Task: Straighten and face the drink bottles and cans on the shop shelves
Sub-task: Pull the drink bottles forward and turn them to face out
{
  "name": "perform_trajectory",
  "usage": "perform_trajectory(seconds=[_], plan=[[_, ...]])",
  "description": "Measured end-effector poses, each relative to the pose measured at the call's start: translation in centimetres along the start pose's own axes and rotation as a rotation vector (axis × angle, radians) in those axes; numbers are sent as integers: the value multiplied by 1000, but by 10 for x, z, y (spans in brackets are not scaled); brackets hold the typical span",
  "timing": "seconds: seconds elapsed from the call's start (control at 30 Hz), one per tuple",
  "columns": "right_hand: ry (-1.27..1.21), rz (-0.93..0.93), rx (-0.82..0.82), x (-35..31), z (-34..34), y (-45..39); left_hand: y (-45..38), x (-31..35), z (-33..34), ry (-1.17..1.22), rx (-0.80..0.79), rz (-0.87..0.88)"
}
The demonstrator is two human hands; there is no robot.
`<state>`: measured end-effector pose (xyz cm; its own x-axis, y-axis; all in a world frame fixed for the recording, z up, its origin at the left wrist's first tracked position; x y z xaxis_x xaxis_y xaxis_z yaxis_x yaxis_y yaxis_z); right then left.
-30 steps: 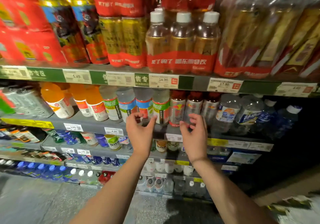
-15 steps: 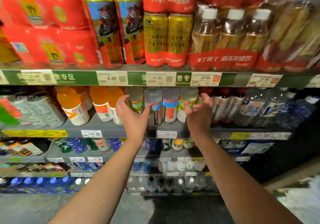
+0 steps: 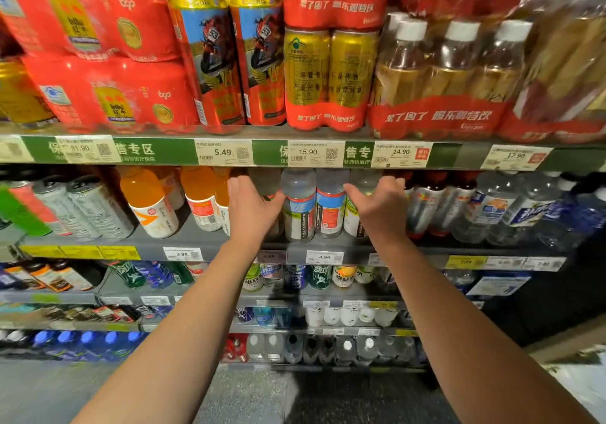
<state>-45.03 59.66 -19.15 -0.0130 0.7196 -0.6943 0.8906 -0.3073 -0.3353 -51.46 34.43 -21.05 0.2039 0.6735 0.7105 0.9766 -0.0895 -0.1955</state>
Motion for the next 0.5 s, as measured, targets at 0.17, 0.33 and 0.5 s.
perform_trajectory(seconds=[0.17,0.33,0.5], plan=[[219,-115,89,-11,-11,17,10,1,-7,-12,73,-42],[60,-96,-72,6,-2,19,28,2,-4,55,76,26],[-58,-115,-58,20,-4,18,30,7,-3,92,85,24]])
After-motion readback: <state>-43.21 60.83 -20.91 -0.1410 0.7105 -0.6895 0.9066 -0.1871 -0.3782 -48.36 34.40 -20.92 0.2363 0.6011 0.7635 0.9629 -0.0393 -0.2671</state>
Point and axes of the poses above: each hand's wrist, its own y-axis away from the middle knuckle, its own z-axis out of the palm, x = y × z, the point moved 7 cm from there along -y, towards the middle knuckle, and after that the axes turned 15 degrees about -x, right-handed, at the moved point
